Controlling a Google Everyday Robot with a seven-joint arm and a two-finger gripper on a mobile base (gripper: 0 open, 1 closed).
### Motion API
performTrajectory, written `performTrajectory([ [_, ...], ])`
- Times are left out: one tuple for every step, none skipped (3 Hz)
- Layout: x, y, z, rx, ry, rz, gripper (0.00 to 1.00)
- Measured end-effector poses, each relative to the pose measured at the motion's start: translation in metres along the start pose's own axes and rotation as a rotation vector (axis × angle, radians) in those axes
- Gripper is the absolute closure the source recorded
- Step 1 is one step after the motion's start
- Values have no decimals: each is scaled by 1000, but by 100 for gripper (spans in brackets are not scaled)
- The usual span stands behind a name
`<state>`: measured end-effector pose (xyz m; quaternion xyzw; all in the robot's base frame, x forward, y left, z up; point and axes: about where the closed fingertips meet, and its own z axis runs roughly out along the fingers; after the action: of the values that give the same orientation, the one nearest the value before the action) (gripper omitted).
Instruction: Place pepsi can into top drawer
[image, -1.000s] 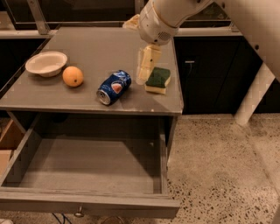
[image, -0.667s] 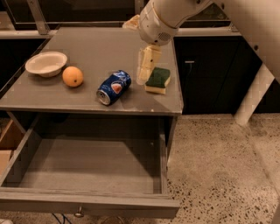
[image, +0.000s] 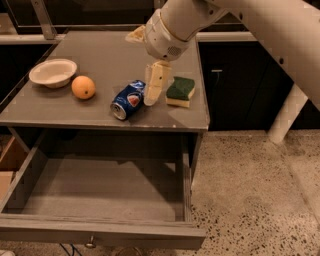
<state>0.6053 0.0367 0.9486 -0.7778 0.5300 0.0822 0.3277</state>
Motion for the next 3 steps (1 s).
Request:
performTrajectory([
  [0, 0, 0, -1, 0, 0, 0],
  [5, 0, 13, -16, 26, -46, 0],
  [16, -8, 33, -39, 59, -129, 0],
])
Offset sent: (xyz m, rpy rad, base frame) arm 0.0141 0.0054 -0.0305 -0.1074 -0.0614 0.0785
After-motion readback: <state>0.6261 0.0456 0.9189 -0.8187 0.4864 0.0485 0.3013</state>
